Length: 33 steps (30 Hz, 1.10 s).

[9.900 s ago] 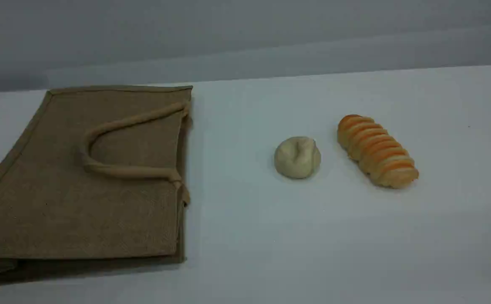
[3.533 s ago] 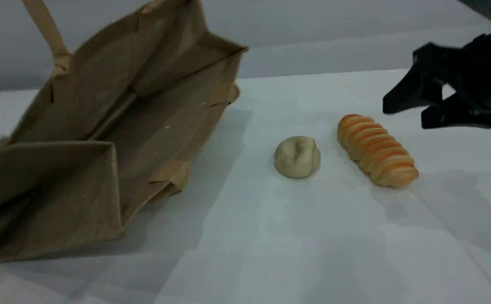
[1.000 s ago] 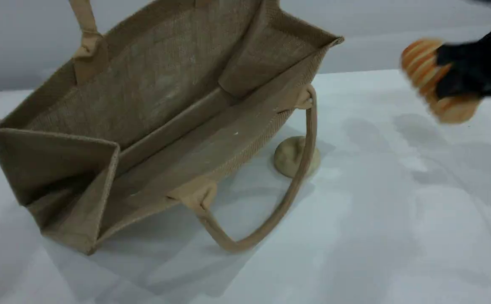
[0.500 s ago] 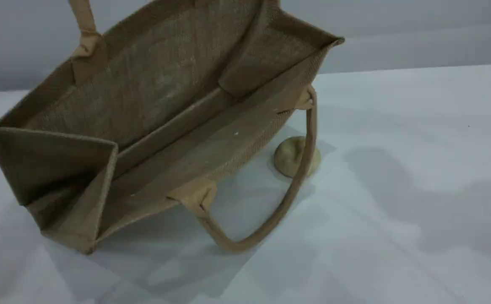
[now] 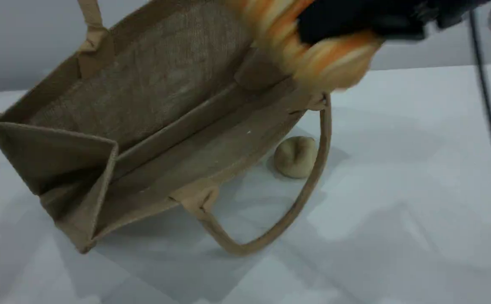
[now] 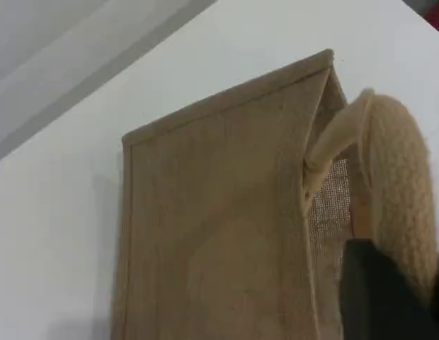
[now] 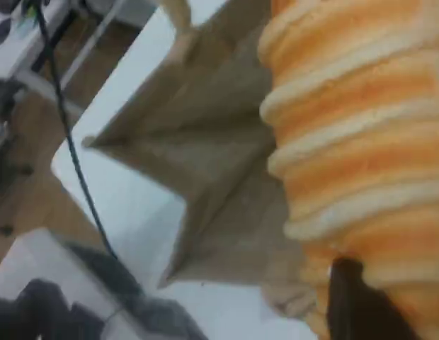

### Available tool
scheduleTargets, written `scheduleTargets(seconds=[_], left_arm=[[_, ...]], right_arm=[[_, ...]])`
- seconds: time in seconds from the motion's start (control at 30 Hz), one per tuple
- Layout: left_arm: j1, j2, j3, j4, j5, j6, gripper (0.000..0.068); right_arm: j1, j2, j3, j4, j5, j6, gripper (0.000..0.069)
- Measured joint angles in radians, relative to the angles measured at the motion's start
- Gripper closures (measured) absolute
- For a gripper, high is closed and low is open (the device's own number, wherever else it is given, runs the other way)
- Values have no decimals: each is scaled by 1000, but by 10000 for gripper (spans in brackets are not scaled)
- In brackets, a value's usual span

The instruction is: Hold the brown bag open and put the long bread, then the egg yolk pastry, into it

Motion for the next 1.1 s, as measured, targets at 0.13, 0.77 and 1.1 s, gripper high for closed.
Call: scheduleTargets(seconds=[0.13, 0.77, 1.1], left_arm=[[0, 0, 0, 0, 1, -2, 598], [0, 0, 0, 3, 1, -10, 598], [-17, 0, 0, -5, 1, -10, 598]], right_arm=[[75, 84, 0, 54, -72, -6, 591], [149, 329, -195, 135, -153, -8, 594], [149, 451, -336, 135, -160, -1, 570]])
